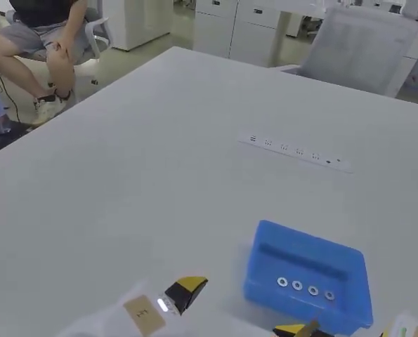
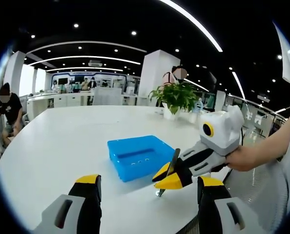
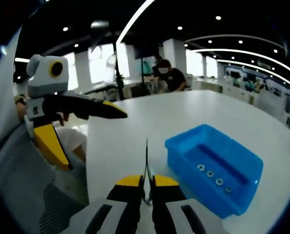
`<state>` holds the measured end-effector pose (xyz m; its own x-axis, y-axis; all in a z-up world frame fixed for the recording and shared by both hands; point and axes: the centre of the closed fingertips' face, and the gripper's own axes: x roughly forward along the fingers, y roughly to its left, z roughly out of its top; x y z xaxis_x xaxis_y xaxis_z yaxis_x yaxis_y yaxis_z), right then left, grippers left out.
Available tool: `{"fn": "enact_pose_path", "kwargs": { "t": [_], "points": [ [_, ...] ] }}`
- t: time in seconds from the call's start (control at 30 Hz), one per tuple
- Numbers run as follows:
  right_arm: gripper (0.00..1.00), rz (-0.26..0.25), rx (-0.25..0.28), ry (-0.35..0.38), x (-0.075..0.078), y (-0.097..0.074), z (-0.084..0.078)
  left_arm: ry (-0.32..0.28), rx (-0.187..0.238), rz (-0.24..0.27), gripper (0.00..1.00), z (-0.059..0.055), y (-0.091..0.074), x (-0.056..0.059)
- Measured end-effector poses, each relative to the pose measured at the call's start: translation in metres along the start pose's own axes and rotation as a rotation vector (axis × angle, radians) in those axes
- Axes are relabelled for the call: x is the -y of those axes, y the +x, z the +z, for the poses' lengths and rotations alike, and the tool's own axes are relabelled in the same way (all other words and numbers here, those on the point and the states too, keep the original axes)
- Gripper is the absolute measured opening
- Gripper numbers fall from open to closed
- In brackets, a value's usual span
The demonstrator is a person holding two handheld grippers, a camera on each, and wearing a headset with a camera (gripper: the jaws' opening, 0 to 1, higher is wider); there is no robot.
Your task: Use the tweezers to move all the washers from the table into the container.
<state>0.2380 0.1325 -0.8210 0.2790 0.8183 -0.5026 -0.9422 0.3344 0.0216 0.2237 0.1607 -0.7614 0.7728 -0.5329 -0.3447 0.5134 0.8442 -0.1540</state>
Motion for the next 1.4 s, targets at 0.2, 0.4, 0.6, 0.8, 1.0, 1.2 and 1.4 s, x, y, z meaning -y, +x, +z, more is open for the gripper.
{"fn": "enact_pose_path", "kwargs": {
  "t": [0.2,0.4,0.6,0.8,1.0,1.2,1.4],
  "points": [
    [0.03,0.027,-0.069,-0.116,-0.005,-0.003,-0.005,0.001,0.003,-0.002,0.82,0.001,0.0,0.0],
    [0.03,0.033,-0.071,-0.123,-0.004,0.0,-0.003,0.006,0.005,0.001,0.82,0.001,0.0,0.0],
    [0.03,0.027,-0.077,-0.036,-0.002,0.002,-0.001,0.004,0.01,0.007,0.82,0.002,-0.001,-0.001],
    [0.03,0.065,-0.053,0.058,0.009,0.0,0.017,-0.004,0.008,-0.003,0.82,0.002,0.0,0.0],
    [0.03,0.073,-0.032,0.034,0.021,-0.007,0.041,-0.006,0.018,0.004,0.82,0.003,-0.001,-0.001],
    [0.03,0.064,0.036,0.107,0.04,-0.01,0.063,-0.012,0.011,-0.006,0.82,0.002,-0.001,0.0],
    [0.03,0.008,0.042,0.145,0.067,-0.004,0.07,-0.009,0.013,-0.015,0.82,0.003,0.0,0.002]
  ]
}}
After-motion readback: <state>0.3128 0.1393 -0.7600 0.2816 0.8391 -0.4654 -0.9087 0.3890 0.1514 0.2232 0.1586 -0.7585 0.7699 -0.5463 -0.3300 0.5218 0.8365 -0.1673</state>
